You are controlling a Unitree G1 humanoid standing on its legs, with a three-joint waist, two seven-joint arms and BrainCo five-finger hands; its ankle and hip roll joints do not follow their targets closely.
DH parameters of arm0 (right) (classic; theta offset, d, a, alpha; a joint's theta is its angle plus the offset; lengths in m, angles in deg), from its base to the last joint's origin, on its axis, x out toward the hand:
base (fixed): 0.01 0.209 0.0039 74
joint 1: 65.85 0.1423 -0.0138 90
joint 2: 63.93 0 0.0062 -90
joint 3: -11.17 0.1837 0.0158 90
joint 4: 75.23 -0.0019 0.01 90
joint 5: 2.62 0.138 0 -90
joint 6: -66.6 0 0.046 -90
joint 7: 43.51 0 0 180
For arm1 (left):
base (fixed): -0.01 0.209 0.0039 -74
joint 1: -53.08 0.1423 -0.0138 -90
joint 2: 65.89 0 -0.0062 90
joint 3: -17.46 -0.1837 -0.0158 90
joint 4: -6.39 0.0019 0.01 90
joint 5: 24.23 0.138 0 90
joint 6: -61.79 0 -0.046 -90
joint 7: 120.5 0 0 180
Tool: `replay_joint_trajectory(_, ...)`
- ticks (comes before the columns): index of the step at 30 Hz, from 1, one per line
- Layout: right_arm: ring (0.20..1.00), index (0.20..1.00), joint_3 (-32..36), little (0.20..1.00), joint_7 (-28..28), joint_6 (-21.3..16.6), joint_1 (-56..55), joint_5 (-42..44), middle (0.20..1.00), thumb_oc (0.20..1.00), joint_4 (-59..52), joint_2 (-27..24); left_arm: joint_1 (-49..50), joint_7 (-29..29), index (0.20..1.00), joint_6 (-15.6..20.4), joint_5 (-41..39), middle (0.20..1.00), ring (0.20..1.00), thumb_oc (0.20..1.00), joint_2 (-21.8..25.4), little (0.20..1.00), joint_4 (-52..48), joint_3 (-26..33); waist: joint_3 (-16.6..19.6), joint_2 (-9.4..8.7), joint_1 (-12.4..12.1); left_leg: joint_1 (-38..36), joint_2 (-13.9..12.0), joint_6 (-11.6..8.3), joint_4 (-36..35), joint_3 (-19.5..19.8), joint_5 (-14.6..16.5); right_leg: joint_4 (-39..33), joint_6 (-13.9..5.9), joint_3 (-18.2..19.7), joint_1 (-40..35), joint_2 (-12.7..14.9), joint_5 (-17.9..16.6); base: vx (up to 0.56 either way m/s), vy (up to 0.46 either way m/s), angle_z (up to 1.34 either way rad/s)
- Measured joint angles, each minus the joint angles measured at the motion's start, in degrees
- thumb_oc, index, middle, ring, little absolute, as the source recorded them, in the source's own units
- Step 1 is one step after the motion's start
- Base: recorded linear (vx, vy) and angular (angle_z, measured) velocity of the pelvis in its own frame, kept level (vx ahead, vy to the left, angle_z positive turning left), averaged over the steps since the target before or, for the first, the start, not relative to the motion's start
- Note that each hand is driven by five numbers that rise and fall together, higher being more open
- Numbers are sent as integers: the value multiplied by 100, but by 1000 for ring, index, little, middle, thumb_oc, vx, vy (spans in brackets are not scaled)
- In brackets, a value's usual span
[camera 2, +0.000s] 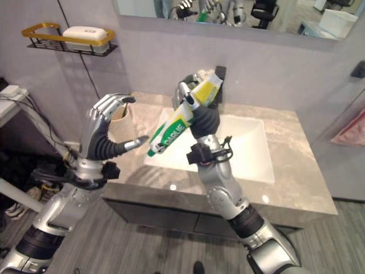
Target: Put brush and paste in cup on sink, flatten towel.
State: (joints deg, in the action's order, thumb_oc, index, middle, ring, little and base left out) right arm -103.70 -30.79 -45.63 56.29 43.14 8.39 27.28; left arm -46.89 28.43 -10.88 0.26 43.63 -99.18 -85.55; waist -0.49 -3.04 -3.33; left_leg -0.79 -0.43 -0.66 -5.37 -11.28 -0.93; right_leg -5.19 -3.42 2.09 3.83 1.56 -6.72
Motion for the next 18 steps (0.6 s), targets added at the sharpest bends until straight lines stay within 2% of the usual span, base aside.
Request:
replay_joint_trajectory(1,200,200,96,200,354,1,405,-462,200,200,299,-73,480,69,1000,164,-452,1000,1000,1000,-47,1000,-195,57,-15,23,-85,17,4,-6,-1,78,0,-27,10,-76,-11,9,12,-1,-11,21)
replay_joint_trajectory(4,200,200,426,200,775,0,1154,-901,200,200,794,-250,1097,384,1000,336,-1144,1000,1000,1000,87,1000,-248,39,-53,6,-271,109,8,-64,1,285,-41,-36,40,-270,-3,24,37,-30,-12,36)
replay_joint_trajectory(6,200,200,590,200,964,-3,1520,-1126,200,200,1034,-305,1417,567,1000,416,-1617,1000,1000,1000,257,1000,-244,35,-87,13,-601,187,-4,-29,3,342,-86,-17,42,-347,15,18,44,-11,-5,29)
replay_joint_trajectory(7,200,200,628,200,1150,17,2057,-1333,200,200,1320,-381,1775,893,1000,439,-2085,1000,1000,1000,610,1000,-90,-22,-175,76,-721,231,12,-40,3,486,-110,-16,29,-466,13,42,65,-51,-1,37)
replay_joint_trajectory(9,200,200,620,200,1272,22,2389,-1520,200,200,1487,-440,2039,1162,1000,404,-2321,1000,1000,1000,964,1000,149,-84,-214,76,-892,297,21,-28,5,615,-162,-18,28,-595,29,56,79,-29,5,42)
replay_joint_trajectory(10,200,200,587,200,1344,34,2683,-1709,200,200,1651,-444,2295,1372,1000,380,-2431,1000,1000,1000,1377,1000,267,-85,-331,38,-1036,312,20,-39,5,687,-169,-19,24,-632,29,53,101,4,4,40)
replay_joint_trajectory(11,200,200,542,200,1388,79,2876,-1800,200,200,1801,-439,2488,1509,1000,394,-2489,1000,1000,1000,1573,1000,452,-73,-371,47,-1108,406,27,-65,5,788,-151,-33,33,-751,34,64,120,-21,-4,41)
replay_joint_trajectory(13,200,200,502,200,1464,134,3188,-1968,200,200,2036,-479,2668,1678,1000,301,-2754,1000,1000,1000,1598,1000,936,-14,-391,27,-1202,514,55,-70,7,917,-193,-35,48,-868,120,92,142,-34,-14,43)
replay_joint_trajectory(15,200,200,490,200,1470,151,3297,-1971,200,200,2148,-577,2925,1858,1000,287,-2987,1000,1000,1000,1622,1000,1053,66,-458,13,-1399,608,77,-45,8,1065,-243,-11,46,-980,152,114,155,-34,-18,39)
replay_joint_trajectory(18,200,200,444,200,1469,246,3565,-1983,200,200,2531,-749,3038,2176,1000,244,-3269,1000,1000,1000,1703,1000,1609,60,-535,122,-1519,756,137,-39,9,1354,-307,-16,29,-1252,179,171,196,3,-2,55)
